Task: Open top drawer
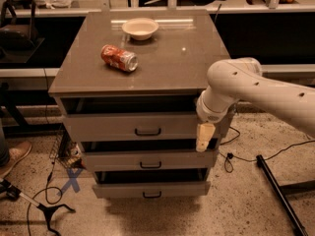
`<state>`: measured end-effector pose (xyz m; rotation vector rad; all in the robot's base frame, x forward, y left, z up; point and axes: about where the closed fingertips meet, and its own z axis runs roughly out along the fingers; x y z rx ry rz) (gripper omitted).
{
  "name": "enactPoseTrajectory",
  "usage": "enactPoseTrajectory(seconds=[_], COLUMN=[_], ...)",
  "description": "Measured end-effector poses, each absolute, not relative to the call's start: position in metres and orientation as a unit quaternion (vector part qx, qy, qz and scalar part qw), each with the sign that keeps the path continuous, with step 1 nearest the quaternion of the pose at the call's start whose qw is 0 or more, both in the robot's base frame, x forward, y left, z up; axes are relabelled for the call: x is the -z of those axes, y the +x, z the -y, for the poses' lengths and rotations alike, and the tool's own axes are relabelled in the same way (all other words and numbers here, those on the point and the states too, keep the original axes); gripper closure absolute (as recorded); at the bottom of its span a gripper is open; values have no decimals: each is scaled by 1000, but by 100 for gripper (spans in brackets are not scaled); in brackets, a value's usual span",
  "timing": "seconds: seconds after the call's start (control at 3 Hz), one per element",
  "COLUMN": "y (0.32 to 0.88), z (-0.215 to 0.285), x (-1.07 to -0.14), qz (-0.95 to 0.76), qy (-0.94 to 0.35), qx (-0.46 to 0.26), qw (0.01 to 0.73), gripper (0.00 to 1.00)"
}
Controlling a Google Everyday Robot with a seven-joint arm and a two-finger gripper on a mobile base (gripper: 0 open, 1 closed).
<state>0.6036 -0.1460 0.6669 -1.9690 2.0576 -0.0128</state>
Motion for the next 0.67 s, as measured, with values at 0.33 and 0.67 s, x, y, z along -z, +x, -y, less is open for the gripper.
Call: enactPoseTrajectory(seconds=[0.33,0.67], y=[613,608], z=[146,155], x=[-650,-640], qz=[-722,-733], qy=[-678,-665], qx=[-8,-12], qw=[141,139], gripper=[23,47])
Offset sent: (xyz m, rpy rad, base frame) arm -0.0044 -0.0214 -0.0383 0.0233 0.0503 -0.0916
